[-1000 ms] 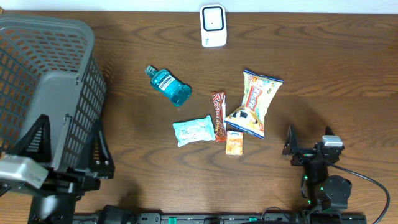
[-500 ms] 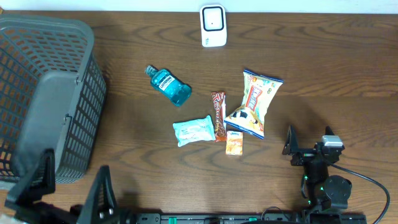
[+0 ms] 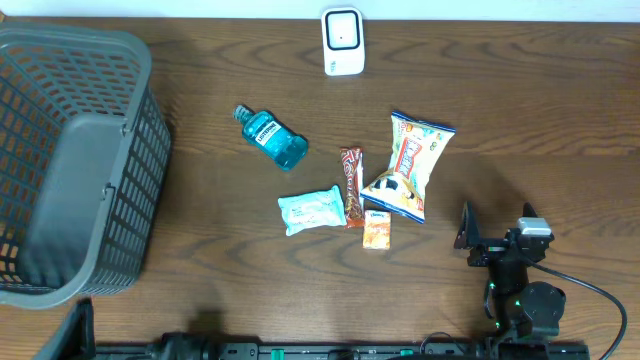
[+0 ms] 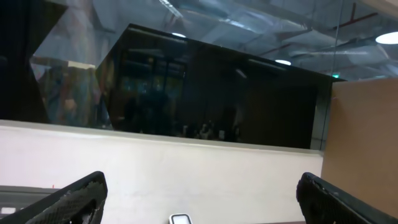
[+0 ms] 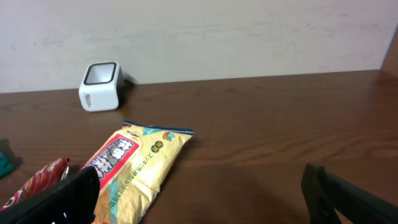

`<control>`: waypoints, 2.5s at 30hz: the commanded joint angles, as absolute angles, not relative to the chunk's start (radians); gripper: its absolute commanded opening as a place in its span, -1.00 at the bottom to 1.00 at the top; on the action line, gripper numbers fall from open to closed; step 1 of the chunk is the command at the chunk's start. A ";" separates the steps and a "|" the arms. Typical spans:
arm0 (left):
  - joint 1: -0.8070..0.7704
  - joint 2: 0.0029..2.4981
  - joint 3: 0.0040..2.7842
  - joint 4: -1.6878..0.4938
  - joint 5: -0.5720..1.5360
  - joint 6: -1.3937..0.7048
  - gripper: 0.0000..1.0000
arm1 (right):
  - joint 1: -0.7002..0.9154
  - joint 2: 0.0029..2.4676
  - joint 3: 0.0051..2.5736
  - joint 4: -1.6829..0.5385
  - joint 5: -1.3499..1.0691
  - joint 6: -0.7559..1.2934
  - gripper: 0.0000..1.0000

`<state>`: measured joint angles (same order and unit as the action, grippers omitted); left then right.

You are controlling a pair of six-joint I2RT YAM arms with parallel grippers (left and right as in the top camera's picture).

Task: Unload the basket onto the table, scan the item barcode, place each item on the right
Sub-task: 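Raise the right arm and move the right gripper over the snack items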

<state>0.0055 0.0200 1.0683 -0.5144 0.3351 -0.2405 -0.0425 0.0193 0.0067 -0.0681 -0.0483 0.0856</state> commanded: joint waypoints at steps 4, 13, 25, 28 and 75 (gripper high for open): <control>0.013 0.003 1.059 -0.535 0.348 -0.252 0.96 | -0.038 0.018 0.006 -0.072 -0.043 0.073 0.99; 0.012 0.003 1.057 -0.542 0.347 -0.244 0.96 | -0.037 0.018 0.006 -0.067 -0.137 0.275 0.98; 0.012 0.003 1.122 -0.506 0.346 -0.002 0.96 | -0.038 0.019 0.006 -0.060 -0.921 0.756 0.99; 0.012 0.003 1.137 -0.462 0.294 0.015 0.96 | -0.038 0.019 0.006 -0.076 -1.053 0.755 0.98; 0.107 0.028 1.126 -0.367 0.051 -0.109 0.96 | -0.070 0.185 0.070 -0.092 -0.951 0.820 0.97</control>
<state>0.1047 0.0048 1.1320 -0.3775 0.0597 -0.1047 -0.0635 0.1261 0.0109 -0.0898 -1.0008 0.8562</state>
